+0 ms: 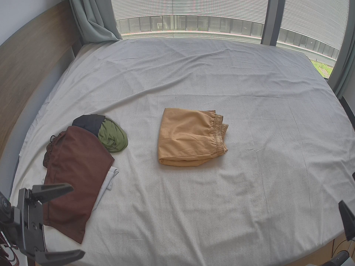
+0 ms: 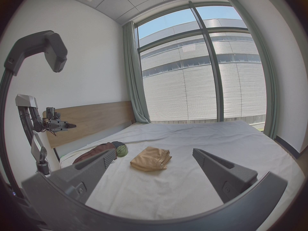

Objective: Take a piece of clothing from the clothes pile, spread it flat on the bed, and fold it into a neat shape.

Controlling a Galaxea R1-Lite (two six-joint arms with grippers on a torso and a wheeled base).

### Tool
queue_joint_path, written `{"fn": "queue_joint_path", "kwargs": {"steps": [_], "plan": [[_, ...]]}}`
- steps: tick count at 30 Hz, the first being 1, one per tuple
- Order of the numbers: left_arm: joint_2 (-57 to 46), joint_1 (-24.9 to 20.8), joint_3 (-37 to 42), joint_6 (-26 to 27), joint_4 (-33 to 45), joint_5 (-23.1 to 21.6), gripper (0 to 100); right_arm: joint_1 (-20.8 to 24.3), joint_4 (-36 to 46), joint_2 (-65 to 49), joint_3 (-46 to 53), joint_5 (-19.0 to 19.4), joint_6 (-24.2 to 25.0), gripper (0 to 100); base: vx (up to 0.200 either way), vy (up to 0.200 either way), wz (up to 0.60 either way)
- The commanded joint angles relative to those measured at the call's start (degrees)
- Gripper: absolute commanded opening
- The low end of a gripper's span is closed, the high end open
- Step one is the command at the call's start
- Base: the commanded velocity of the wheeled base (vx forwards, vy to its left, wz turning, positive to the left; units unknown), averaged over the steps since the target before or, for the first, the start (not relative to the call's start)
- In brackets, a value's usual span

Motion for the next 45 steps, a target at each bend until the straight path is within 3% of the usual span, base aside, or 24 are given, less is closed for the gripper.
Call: {"fn": "queue_joint_path", "kwargs": {"steps": [1,6,10,14,15,18,21,22,23,25,30,38,41,43,45], "plan": [[-20.56,-0.52,0.99,-0.21,17.12,-0.01,100,-0.13,16.65,-23.4,1.07,0.06,1.18,100,0.0,0.0,0.0],[-33.57,-0.52,0.28,-5.49,29.16,-0.18,100,0.48,25.35,-25.16,1.07,-3.2,-1.63,100,0.0,0.0,0.0],[-46.75,0.36,-0.07,-14.36,38.12,-0.36,100,0.39,33.17,-25.16,1.07,-15.32,-4.97,100,0.0,0.0,0.0],[-52.64,1.24,0.9,-13.66,43.31,0.61,100,0.39,32.47,-25.16,1.07,-17.17,-6.29,100,0.0,0.0,0.0],[-52.02,1.24,0.99,-9.88,44.71,4.74,100,0.39,33.26,-25.16,1.07,-18.05,-7.26,100,0.0,0.0,0.0],[-52.02,1.59,0.99,-6.1,46.47,11.51,100,0.39,33.96,-25.16,1.07,-21.65,-8.22,100,0.0,0.0,0.0],[-52.02,4.23,0.99,-1.27,50.78,18.36,100,0.39,34.67,-25.16,1.07,-22.62,-7.61,100,0.0,0.0,0.0],[-52.02,4.32,0.99,-0.92,51.13,18.71,100,0.39,34.67,-25.16,1.07,-22.71,-7.52,100,0.0,0.0,0.0],[-52.02,5.46,0.99,2.69,55.61,23.55,100,0.39,34.93,-25.16,1.07,-23.67,-6.91,100,0.0,0.0,0.0],[-52.02,6.07,0.99,5.5,59.83,27.86,100,0.48,35.9,-25.16,1.07,-24.64,-5.94,100,0.0,0.0,0.0],[-55.89,13.46,0.99,5.76,62.12,30.49,100,0.48,36.6,-25.16,1.07,-24.73,-5.24,100,0.0,0.0,0.0],[-56.15,13.19,0.99,5.41,62.03,41.65,100,0.39,36.69,-25.16,1.07,-24.55,-5.32,100,0.0,0.0,0.0],[-56.15,13.37,0.99,6.2,62.38,49.04,100,0.48,36.69,-25.16,1.07,-24.73,-4.97,100,0.0,0.0,0.0],[-56.07,13.19,0.9,5.24,67.21,53.7,100,0.48,36.69,-25.16,1.07,-24.64,-5.06,100,0.0,0.0,0.0],[-56.15,13.19,0.9,5.15,66.33,53.43,100,0.48,36.69,-25.16,1.07,-24.73,-5.06,100,0.0,0.0,0.0]]}}
